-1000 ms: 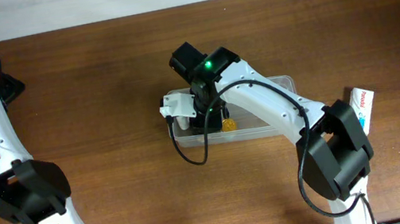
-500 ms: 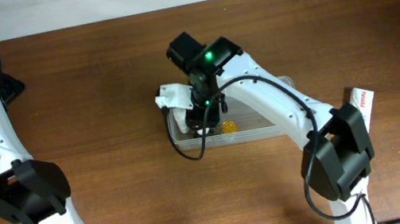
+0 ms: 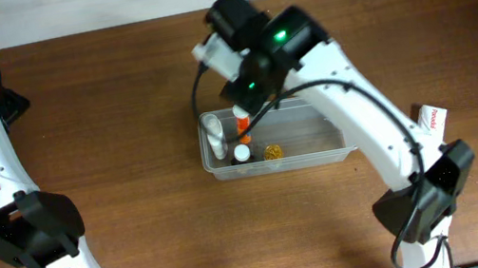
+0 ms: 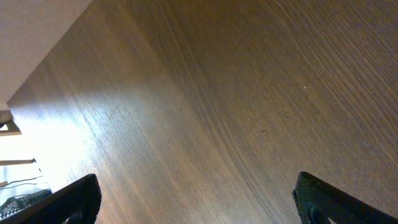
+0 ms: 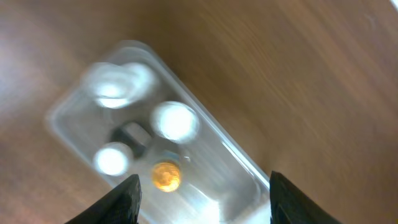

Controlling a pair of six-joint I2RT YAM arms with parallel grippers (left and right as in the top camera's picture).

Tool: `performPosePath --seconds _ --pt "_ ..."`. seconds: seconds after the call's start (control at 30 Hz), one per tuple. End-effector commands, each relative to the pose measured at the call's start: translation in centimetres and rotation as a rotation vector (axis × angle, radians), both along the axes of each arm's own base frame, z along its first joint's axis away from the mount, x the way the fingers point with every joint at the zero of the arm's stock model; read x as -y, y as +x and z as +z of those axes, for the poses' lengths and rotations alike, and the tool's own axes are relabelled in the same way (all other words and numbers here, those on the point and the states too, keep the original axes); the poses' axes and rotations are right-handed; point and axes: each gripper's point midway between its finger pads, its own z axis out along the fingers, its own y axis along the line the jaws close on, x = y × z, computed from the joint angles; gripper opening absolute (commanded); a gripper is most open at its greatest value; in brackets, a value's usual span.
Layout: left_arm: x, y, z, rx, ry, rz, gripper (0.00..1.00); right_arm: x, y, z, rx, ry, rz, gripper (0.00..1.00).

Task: Pack container
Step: 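Move the right gripper right over the white Panadol box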

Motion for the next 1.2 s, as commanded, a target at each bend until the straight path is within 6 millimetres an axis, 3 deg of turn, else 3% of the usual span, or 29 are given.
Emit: performPosePath --seconds 0.0,0.03,0.13,0.3,0.5,0.67,1.17 --pt "-0.2 0.2 0.5 0.007 0.018 -0.006 0.99 6.7 2.3 1.9 0.026 0.02 -0.363 0.57" --pt "-0.2 0.2 0.5 0.007 0.018 -0.006 0.99 9.4 2.6 1.6 -0.004 0.023 -0.475 0.58" --pt "-0.2 0.2 0.5 0.007 0.018 -0.006 0.99 14.2 2.6 1.2 -0.058 0.028 -0.675 0.61" --pt "-0.2 0.2 0.5 0.007 0.018 -0.006 0.99 21.0 1.6 0.7 -0.129 0.02 -0.917 0.71" --pt "-0.2 0.2 0.5 0.007 0.018 -0.006 0.99 27.5 -0.8 -0.2 -0.223 0.005 -1.148 0.82" --pt "-0.2 0.2 0.5 0.007 0.018 -0.006 0.99 31.0 -3.2 -2.3 -0.325 -0.024 -1.286 0.88" --pt "-0.2 0.2 0.5 0.007 0.018 -0.006 0.99 36.0 -7.0 -12.8 -0.497 -0.066 -1.437 0.97"
